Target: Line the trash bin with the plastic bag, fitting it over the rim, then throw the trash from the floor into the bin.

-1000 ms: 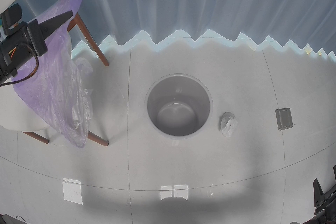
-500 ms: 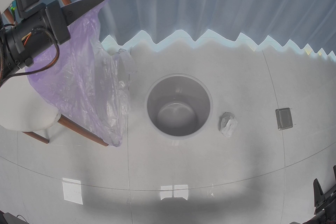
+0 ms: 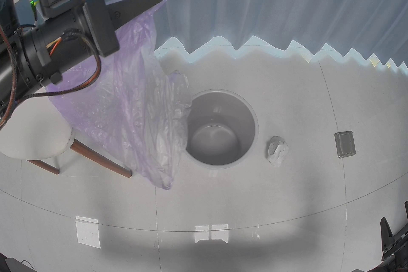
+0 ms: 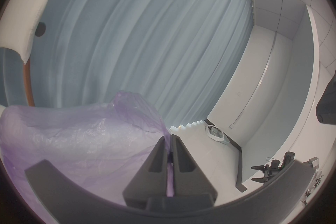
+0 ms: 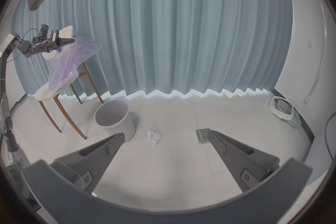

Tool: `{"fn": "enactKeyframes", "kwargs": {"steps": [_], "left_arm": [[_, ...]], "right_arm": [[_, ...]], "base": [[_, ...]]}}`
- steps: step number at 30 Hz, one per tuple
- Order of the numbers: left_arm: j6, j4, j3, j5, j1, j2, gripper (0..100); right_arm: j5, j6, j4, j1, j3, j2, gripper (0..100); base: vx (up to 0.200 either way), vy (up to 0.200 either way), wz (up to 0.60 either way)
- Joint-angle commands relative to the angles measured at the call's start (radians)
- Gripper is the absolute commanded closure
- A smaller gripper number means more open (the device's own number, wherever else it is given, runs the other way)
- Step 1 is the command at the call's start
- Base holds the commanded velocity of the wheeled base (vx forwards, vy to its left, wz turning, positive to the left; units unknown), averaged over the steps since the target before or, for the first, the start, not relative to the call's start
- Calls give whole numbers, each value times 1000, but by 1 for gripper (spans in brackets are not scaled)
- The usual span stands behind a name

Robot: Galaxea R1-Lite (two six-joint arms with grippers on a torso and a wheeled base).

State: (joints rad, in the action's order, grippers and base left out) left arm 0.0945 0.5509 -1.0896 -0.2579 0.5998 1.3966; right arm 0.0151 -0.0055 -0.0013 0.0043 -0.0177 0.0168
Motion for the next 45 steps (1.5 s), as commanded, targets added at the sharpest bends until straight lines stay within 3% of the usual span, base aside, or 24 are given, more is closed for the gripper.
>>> {"fn": "enactKeyframes", "kwargs": {"steps": [1,31,45], "left_arm": [[5,1,-38,9,40,28,100],[7,1,-300,16,161,240,100],[11,73,-306,14,161,298,100]], "right_arm": [[0,-1,0,0,18,-17,0],[0,-1,0,0,16,-17,0],[0,-1,0,0,18,-17,0]], "base": [[0,0,0],[0,0,0],[0,0,0]]}}
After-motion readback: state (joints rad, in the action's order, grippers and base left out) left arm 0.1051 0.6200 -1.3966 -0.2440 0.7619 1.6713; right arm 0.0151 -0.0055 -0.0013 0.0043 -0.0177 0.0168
